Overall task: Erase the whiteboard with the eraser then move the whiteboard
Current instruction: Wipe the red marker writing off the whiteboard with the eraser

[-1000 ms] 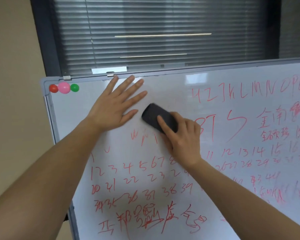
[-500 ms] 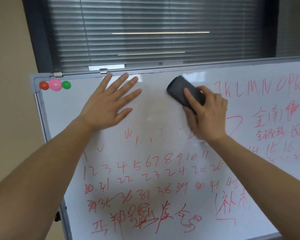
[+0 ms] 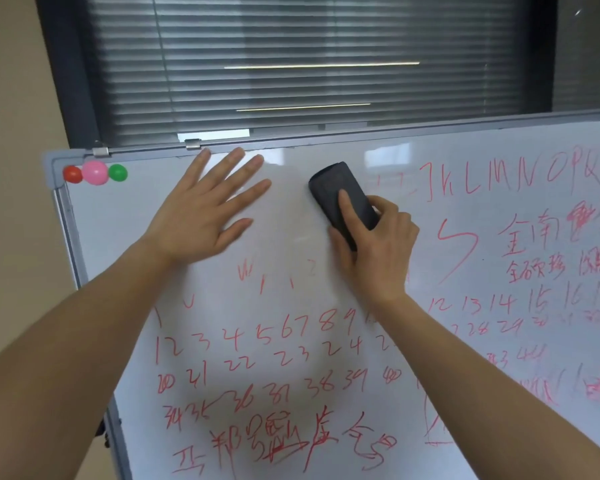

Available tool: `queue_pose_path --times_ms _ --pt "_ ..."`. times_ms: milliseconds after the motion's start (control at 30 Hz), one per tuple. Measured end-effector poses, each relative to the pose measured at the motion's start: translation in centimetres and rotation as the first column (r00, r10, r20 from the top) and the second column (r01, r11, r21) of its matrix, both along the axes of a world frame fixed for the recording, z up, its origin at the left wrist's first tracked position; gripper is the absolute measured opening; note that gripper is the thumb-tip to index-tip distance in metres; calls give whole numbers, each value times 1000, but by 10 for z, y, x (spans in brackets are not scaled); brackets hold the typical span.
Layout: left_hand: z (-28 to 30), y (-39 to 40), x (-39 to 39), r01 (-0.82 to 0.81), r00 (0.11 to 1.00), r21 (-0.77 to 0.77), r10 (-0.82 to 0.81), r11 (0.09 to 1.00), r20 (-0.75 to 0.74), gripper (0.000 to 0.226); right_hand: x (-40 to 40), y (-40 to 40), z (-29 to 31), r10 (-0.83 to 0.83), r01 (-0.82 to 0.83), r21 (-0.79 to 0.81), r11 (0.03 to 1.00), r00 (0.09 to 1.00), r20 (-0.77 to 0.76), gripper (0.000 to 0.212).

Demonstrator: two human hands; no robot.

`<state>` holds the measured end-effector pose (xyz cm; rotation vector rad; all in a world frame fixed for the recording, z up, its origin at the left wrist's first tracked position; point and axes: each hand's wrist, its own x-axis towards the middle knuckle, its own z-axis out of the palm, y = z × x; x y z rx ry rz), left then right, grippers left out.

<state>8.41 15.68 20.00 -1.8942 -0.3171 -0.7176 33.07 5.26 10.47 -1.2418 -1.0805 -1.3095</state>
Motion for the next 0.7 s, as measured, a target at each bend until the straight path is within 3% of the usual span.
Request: queue_pose_path --times_ms 233,433,700 --pt "0 1 5 -1 1000 -5 1 1000 6 58 35 -10 1 -7 11 -30 999 990 138 45" --pt "1 -3 6 6 1000 -3 -6 1000 4 59 74 -25 4 -15 16 -31 999 1000 27 48" --pt "9 -26 47 56 995 55 -51 997 -86 57 91 -34 4 15 -8 31 1000 966 -257 47"
